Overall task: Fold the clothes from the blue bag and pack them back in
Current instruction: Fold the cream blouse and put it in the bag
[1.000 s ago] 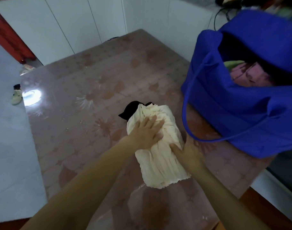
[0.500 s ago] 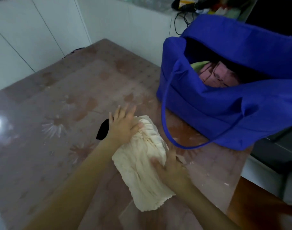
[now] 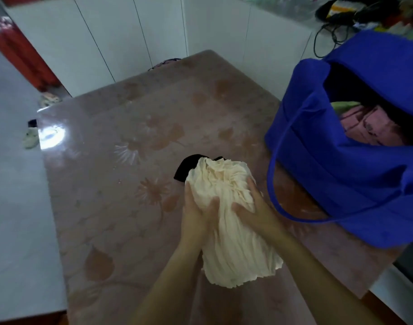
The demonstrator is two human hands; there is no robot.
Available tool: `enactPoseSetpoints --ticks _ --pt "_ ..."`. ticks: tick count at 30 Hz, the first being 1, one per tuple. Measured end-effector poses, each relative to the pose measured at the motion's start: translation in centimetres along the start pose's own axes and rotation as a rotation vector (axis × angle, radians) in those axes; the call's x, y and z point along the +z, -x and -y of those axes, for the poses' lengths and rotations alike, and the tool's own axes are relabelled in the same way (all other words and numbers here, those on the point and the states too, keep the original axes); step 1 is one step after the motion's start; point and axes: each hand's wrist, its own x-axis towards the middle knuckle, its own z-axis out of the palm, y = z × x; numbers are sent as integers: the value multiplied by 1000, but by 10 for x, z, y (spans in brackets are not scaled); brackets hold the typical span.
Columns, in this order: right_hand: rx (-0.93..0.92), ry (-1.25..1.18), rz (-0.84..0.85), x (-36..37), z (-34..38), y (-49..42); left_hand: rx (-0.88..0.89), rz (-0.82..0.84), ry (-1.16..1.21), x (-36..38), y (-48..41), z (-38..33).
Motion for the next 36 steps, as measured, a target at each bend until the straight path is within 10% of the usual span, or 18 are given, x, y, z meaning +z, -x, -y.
enactPoseSetpoints --ticks 12,24,36 --pt "-96 -7 75 17 -26 59 -154 456 -264 -14 -62 1" --pt "-262 -241 184 3 1 65 4 195 -73 -51 -14 -31" --pt "-728 -126 -63 -180 115 118 465 -18 28 -6 -7 -257"
